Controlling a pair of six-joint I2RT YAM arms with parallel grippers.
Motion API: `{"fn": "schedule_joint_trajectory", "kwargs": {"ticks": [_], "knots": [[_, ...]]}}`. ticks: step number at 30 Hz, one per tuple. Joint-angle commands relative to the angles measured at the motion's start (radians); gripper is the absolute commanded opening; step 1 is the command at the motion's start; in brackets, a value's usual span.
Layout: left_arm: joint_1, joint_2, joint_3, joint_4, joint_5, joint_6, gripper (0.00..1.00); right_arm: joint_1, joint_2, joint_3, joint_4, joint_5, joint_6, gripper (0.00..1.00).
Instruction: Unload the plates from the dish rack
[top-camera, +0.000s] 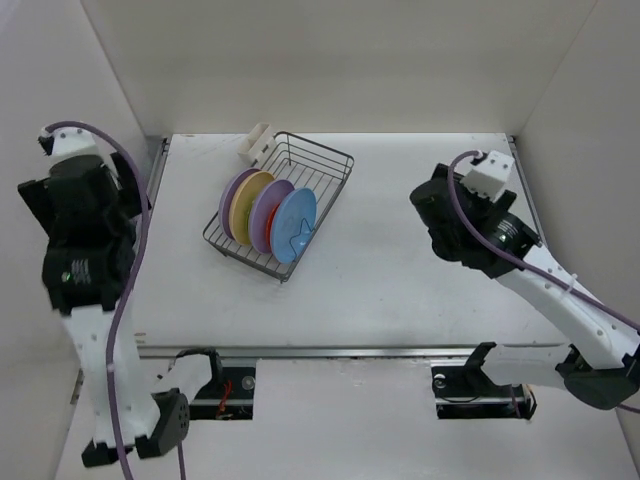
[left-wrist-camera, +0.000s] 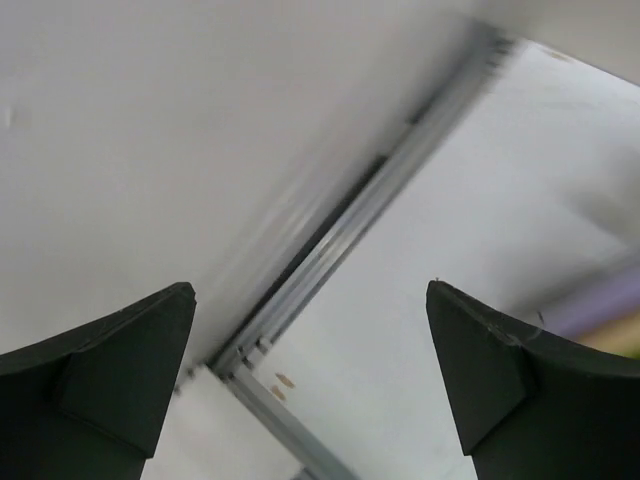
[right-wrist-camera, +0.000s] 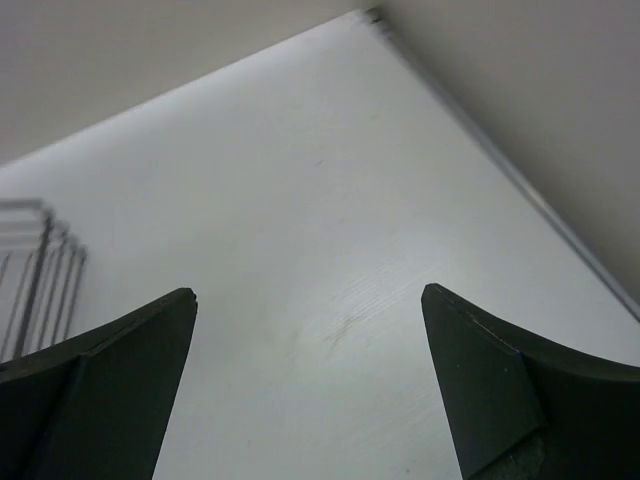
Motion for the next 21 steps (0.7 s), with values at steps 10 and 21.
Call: {"fn": "schedule_joint_trajectory", "kwargs": {"ticks": [10,21], "knots": [[-0.024,-0.024,0.044,-0.245,0.714,0.692,0.99,0.019,-0.369,-0.205,0.794,-0.928,-0.596,1.0],[-0.22,0.405,0.4,-0.381,1.023,0.504,0.96,0.019,-0.3,-0.363,0.817,-1.007,-0.515,1.0]]}}
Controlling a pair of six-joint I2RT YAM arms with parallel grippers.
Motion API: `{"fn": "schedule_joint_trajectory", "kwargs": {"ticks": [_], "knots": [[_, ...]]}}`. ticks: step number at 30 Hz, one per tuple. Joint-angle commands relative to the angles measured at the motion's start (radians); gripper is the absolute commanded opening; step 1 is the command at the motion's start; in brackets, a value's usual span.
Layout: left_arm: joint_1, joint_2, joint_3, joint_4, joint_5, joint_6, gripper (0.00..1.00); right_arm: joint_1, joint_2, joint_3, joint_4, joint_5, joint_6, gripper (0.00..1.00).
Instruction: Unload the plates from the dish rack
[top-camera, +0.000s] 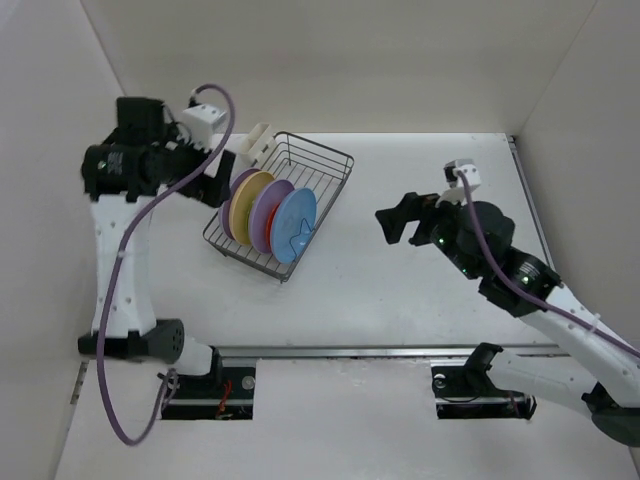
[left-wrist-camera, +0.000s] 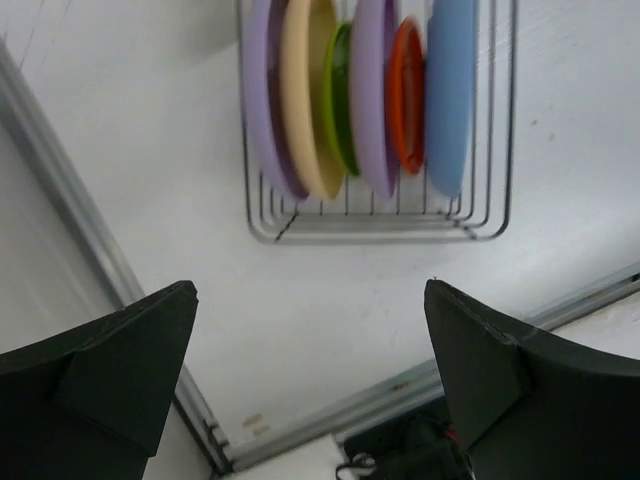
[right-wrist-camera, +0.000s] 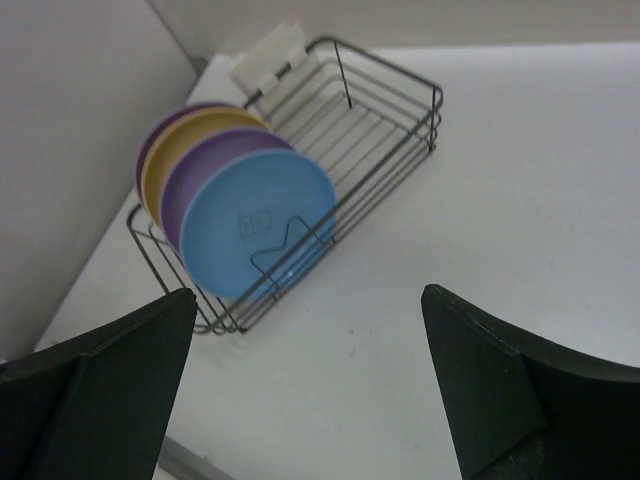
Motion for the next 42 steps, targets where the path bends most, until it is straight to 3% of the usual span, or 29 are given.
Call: {"fn": "schedule_joint_trajectory", "kwargs": {"ticks": [1,2,6,9,11,23,30,37,42], "knots": [[-0.173,0.173,0.161,-0.034,-0.01,-0.101,0.94,0.005,0.025,-0.061,0.087,-0.052,0.034,1.0],[-0.289,0.244,0.177,-0.034,-0.121,-0.115,0.92,0.005,0.037,-0.062,0.098,-0.043,0.047,1.0],[-0.492,0.32,0.157,0.079,-0.383,-0.125,0.81,0.005,0.085,-0.062,0.098,0.0,0.058,0.95],[-0.554,0.342,0.056,0.176,-0.546,-0.134,0.61,0.005,0.106,-0.082,0.109,0.029,0.09,0.93],[-0.554,0.357,0.028,0.21,-0.559,-0.16,0.55,0.005,0.107,-0.114,0.133,0.038,0.1,0.91],[-0.574,0.567,0.006,0.218,-0.56,-0.203,0.5,0.005,0.126,-0.2,0.138,0.029,0.109,0.89],[-0.574,0.537,0.028,0.219,-0.562,-0.247,0.5,0.005,0.108,-0.209,0.127,0.038,0.118,0.89],[-0.574,0.436,0.085,0.265,-0.733,-0.269,0.63,0.005,0.097,-0.209,0.127,0.008,0.118,0.89],[-0.646,0.342,0.07,0.256,-0.636,-0.257,0.73,0.005,0.097,-0.218,0.127,-0.023,0.127,0.89]]}}
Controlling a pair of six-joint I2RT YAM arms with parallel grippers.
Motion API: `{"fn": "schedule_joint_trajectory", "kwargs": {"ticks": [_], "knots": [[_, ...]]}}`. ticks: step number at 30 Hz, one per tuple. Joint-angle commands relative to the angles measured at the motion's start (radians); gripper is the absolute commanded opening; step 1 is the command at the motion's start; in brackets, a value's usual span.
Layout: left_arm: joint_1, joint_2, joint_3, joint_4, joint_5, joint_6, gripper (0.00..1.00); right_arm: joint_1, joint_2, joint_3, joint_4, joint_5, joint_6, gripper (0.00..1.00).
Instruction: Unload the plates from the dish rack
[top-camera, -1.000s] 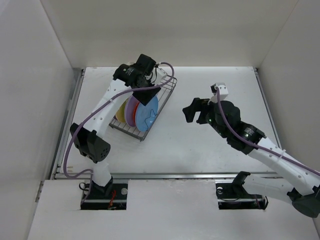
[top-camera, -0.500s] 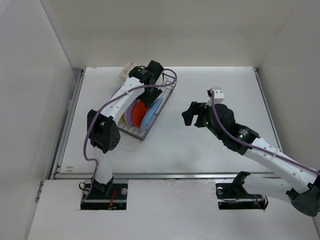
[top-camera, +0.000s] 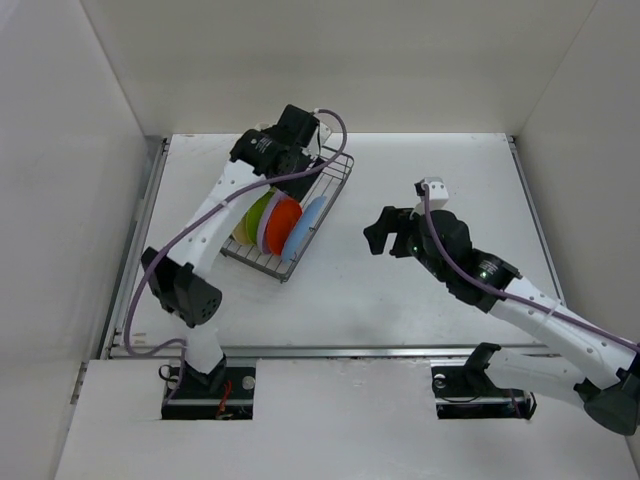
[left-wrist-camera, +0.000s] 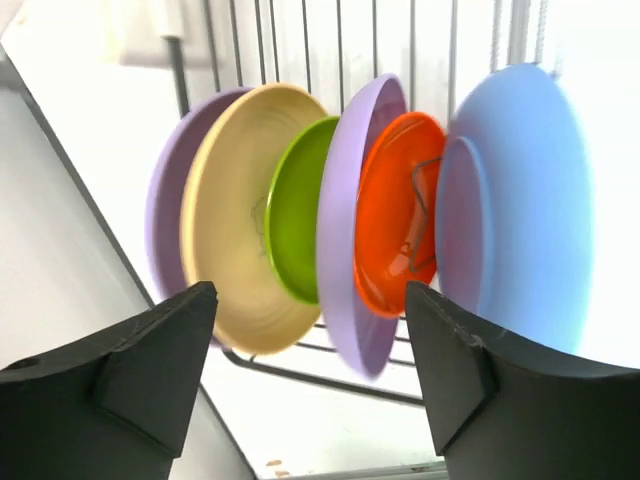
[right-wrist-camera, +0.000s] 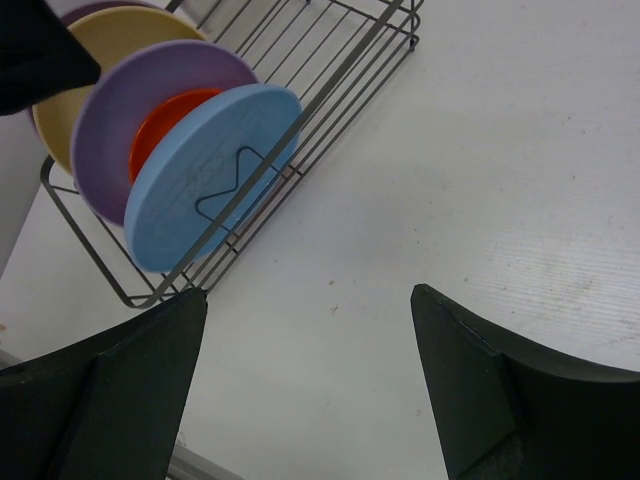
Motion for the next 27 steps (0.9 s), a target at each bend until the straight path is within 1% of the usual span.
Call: {"fn": "schedule_joint_trajectory", "kwargs": {"ticks": [1,2,4,7,10,13,16,18,20,23,25,27], "knots": [[-0.063,-0.128,0.012,-0.006,0.021,0.009,0.75,0.005,-0.014,-0.004,0.027,-0.025,0.017,0.89],[-0.11,-0.137,-0.007,-0.019,0.021,0.018,0.78,0.005,-0.014,-0.004,0.027,-0.025,0.017,0.89],[-0.149,-0.137,-0.053,-0.049,0.012,0.044,0.83,0.005,-0.023,-0.014,0.027,-0.025,0.026,0.89],[-0.175,-0.074,-0.082,-0.068,-0.031,0.044,0.84,0.005,-0.032,-0.014,0.017,-0.014,0.026,0.89],[-0.175,-0.022,-0.091,-0.056,-0.1,0.026,0.84,0.005,-0.042,-0.023,0.017,-0.005,0.035,0.89],[-0.175,0.002,-0.091,-0.033,-0.109,0.016,0.8,0.005,-0.074,-0.044,0.017,-0.005,0.045,0.89],[-0.175,0.044,-0.091,-0.022,-0.144,0.007,0.8,0.005,-0.112,-0.066,0.007,0.006,0.045,0.89],[-0.175,0.065,-0.081,-0.032,-0.144,-0.004,0.79,0.005,-0.127,-0.075,-0.002,0.018,0.054,0.89],[-0.175,0.085,-0.08,-0.043,-0.094,-0.014,0.77,0.005,-0.14,-0.086,-0.013,0.018,0.054,0.89],[-0.175,0.095,-0.08,-0.053,-0.074,-0.039,0.75,0.005,-0.166,-0.095,-0.026,0.029,0.066,0.89],[-0.175,0.095,-0.057,-0.062,-0.094,-0.051,0.75,0.005,-0.193,-0.106,-0.035,0.029,0.075,0.89],[-0.175,0.056,-0.038,-0.062,-0.134,-0.051,0.78,0.005,-0.204,-0.115,-0.035,0.029,0.075,0.89]]}}
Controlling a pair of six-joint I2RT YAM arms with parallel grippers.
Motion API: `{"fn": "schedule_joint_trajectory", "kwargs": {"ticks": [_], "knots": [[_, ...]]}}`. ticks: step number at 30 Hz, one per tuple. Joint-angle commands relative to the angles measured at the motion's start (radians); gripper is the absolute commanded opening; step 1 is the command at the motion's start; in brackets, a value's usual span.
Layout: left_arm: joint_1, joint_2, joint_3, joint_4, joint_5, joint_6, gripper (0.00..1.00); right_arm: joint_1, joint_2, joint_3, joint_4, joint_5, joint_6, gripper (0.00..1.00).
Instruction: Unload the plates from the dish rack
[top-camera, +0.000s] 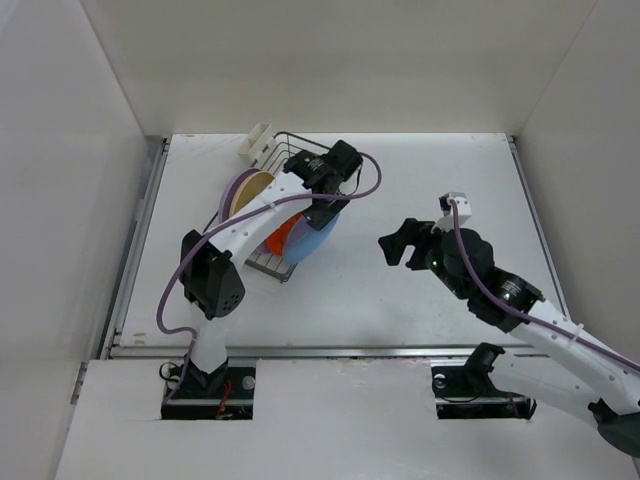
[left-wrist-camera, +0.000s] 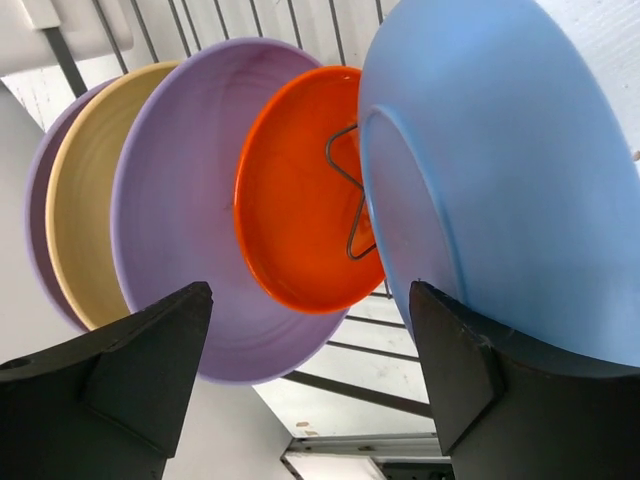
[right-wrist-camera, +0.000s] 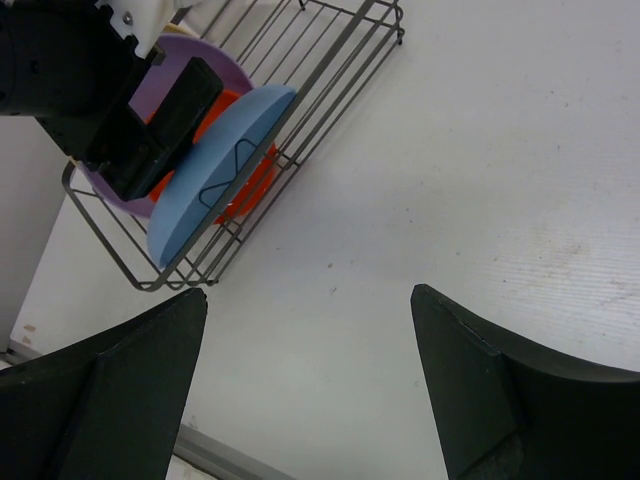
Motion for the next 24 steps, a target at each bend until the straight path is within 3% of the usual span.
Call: {"fn": "schedule_joint_trajectory", "kwargs": {"ticks": [1,10,18,24], "knots": [[-0.008,-0.061,0.075,-0.025,-0.023,-0.036,0.78,0.005,-0.028,-0.01,0.011,0.018,0.017,0.89],[-0.045,-0.148,0.184,-0.043,-0.083,-0.026,0.85,0.005,-0.008,-0.01,0.011,-0.014,0.017,0.89],[-0.082,-0.113,0.149,-0.132,0.137,-0.039,0.87,0.005,-0.008,-0.001,0.002,-0.014,0.017,0.89],[-0.082,-0.067,0.054,-0.061,-0.098,-0.039,0.87,0.005,-0.008,-0.001,-0.016,-0.014,0.017,0.87]]}}
